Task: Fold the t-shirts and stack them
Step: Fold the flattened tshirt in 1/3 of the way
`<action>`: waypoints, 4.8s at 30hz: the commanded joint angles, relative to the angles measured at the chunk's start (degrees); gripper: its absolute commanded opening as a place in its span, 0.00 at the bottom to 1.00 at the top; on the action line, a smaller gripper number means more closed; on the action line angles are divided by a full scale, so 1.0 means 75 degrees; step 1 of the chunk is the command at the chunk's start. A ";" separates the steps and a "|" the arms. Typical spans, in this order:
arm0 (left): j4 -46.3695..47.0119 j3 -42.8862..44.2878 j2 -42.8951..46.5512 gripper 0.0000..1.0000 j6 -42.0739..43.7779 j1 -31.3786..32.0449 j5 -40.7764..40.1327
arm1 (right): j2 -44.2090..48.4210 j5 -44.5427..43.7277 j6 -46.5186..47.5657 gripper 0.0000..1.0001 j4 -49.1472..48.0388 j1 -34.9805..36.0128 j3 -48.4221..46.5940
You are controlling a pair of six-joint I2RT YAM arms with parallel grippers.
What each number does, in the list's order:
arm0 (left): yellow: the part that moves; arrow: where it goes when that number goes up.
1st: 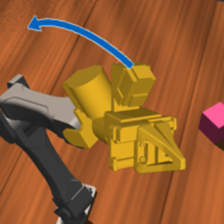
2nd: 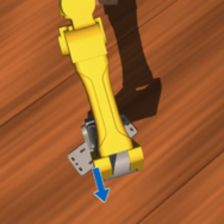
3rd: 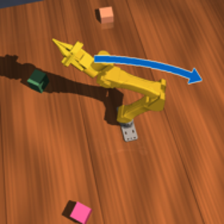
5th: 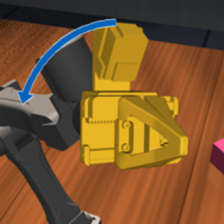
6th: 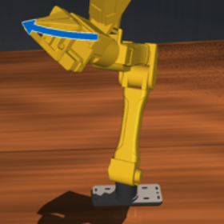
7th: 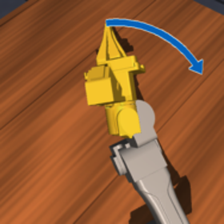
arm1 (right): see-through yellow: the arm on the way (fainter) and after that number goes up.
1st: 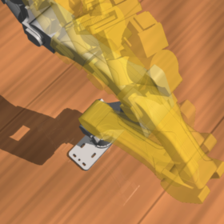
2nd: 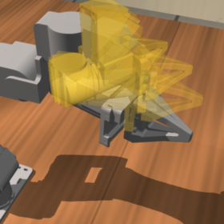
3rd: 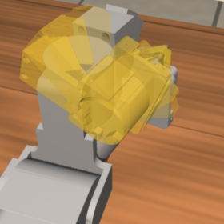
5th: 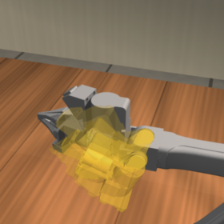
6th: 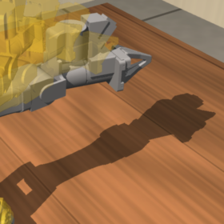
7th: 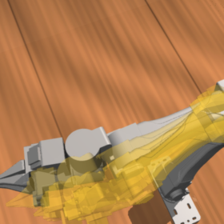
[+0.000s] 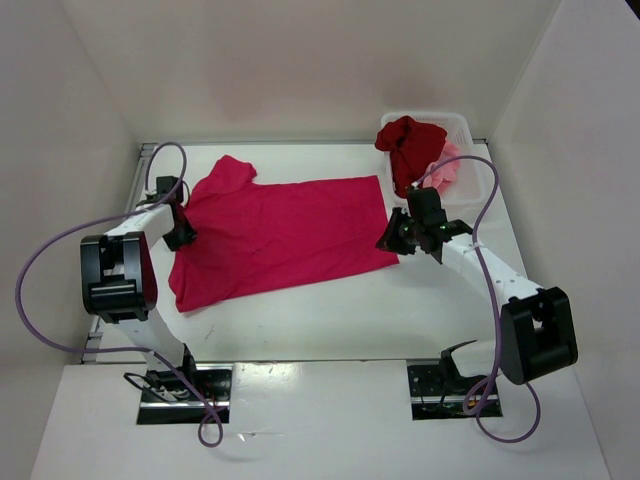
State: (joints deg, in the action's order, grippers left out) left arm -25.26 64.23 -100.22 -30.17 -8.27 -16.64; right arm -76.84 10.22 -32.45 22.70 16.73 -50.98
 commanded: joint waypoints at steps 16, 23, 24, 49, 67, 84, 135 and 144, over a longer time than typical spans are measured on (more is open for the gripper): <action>0.0133 -0.0548 0.0320 0.26 0.0074 0.0001 0.0144 | 0.0003 0.0173 0.0107 0.20 -0.0448 -0.0039 0.0071; -0.0042 -0.0314 0.0706 0.04 -0.0067 0.0001 0.0227 | 0.0003 0.0173 0.0107 0.20 -0.0448 -0.0039 0.0071; -0.0043 -0.0244 0.0777 0.04 -0.0067 0.0001 0.0227 | -0.0067 0.0173 0.0107 0.20 -0.0448 -0.0039 0.0071; -0.0571 0.2743 -0.1014 0.00 0.0682 0.0236 0.0321 | -0.0278 -0.0062 0.0107 0.20 -0.0308 -0.0039 0.0001; 0.0121 0.3718 -0.2376 0.14 0.1058 0.0318 0.0321 | -0.0935 -0.0519 0.0037 0.20 -0.0167 -0.0039 -0.0339; -0.1658 0.0110 0.2334 0.16 -0.0136 0.0318 0.1796 | -0.1427 -0.1022 0.0330 0.07 -0.0015 -0.0742 -0.0773; -0.2353 -0.0314 0.1024 0.36 0.1035 -0.0045 0.0404 | -0.2142 0.0431 -0.0490 0.39 -0.0507 -0.1422 0.0024; -0.2129 -0.0372 0.0767 0.33 0.1047 -0.0045 0.0496 | -0.0758 0.0113 -0.0279 0.56 -0.0331 -0.1422 0.0387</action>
State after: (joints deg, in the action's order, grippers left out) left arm -41.91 61.10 -93.25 -22.65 -8.56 -12.95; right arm -85.47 12.21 -35.75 20.71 5.74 -48.29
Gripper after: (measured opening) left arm 0.335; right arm 0.553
